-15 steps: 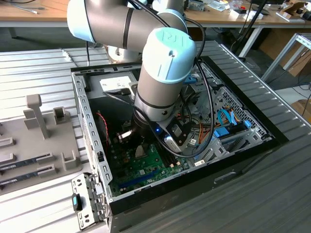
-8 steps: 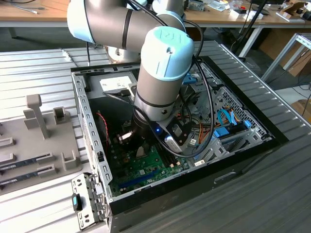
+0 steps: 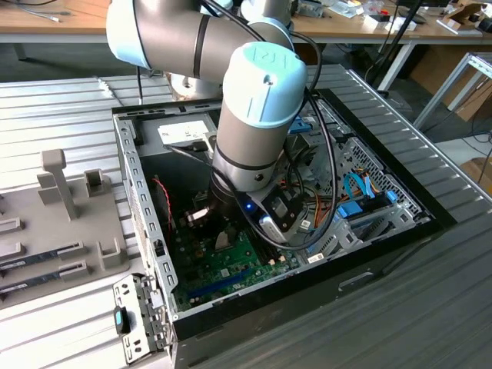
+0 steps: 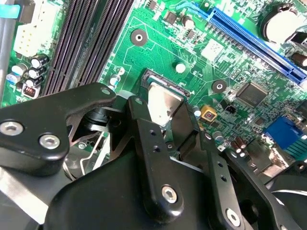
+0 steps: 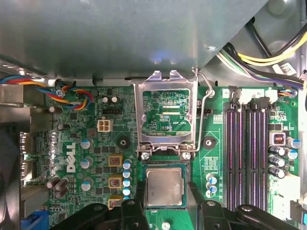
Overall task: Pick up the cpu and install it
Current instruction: 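Place the cpu into insertion slot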
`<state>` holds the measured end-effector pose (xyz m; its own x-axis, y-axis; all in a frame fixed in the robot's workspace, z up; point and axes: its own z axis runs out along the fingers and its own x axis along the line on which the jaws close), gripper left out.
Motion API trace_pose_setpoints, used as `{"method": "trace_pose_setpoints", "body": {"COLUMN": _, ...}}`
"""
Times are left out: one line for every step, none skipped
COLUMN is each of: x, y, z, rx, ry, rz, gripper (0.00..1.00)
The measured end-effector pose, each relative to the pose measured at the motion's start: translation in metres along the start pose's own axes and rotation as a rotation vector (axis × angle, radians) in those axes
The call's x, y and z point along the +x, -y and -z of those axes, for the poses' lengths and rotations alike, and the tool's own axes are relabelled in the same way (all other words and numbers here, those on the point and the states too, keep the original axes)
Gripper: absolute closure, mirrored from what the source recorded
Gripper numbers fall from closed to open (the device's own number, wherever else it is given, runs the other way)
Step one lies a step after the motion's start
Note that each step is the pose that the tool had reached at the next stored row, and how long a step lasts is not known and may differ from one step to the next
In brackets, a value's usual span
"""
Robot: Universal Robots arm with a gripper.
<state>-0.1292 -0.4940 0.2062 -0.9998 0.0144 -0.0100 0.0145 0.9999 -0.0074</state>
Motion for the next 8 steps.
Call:
{"method": "trace_pose_setpoints", "body": {"x": -0.0001, "y": 0.0000, "z": 0.0000, "rx": 0.0001, "ry": 0.0000, "rz": 0.000, "gripper": 0.54}}
{"method": "trace_pose_setpoints", "body": {"x": -0.0001, "y": 0.0000, "z": 0.0000, "rx": -0.0001, "ry": 0.0000, "rz": 0.000, "gripper": 0.54}}
{"method": "trace_pose_setpoints", "body": {"x": -0.0001, "y": 0.0000, "z": 0.0000, "rx": -0.0003, "ry": -0.0001, "rz": -0.001, "gripper": 0.54}}
{"method": "trace_pose_setpoints", "body": {"x": -0.0002, "y": -0.0003, "z": 0.0000, "rx": -0.0007, "ry": 0.0000, "rz": -0.002, "gripper": 0.54}}
{"method": "trace_pose_setpoints", "body": {"x": -0.0002, "y": -0.0006, "z": 0.0001, "rx": -0.0010, "ry": 0.0000, "rz": -0.002, "gripper": 0.54}}
{"method": "trace_pose_setpoints", "body": {"x": -0.0002, "y": -0.0011, "z": 0.0000, "rx": -0.0012, "ry": 0.0000, "rz": -0.003, "gripper": 0.54}}
{"method": "trace_pose_setpoints", "body": {"x": -0.0001, "y": -0.0025, "z": 0.0001, "rx": -0.0010, "ry": -0.0001, "rz": -0.003, "gripper": 0.54}}
{"method": "trace_pose_setpoints", "body": {"x": -0.0001, "y": -0.0044, "z": -0.0002, "rx": -0.0010, "ry": -0.0001, "rz": -0.003, "gripper": 0.54}}
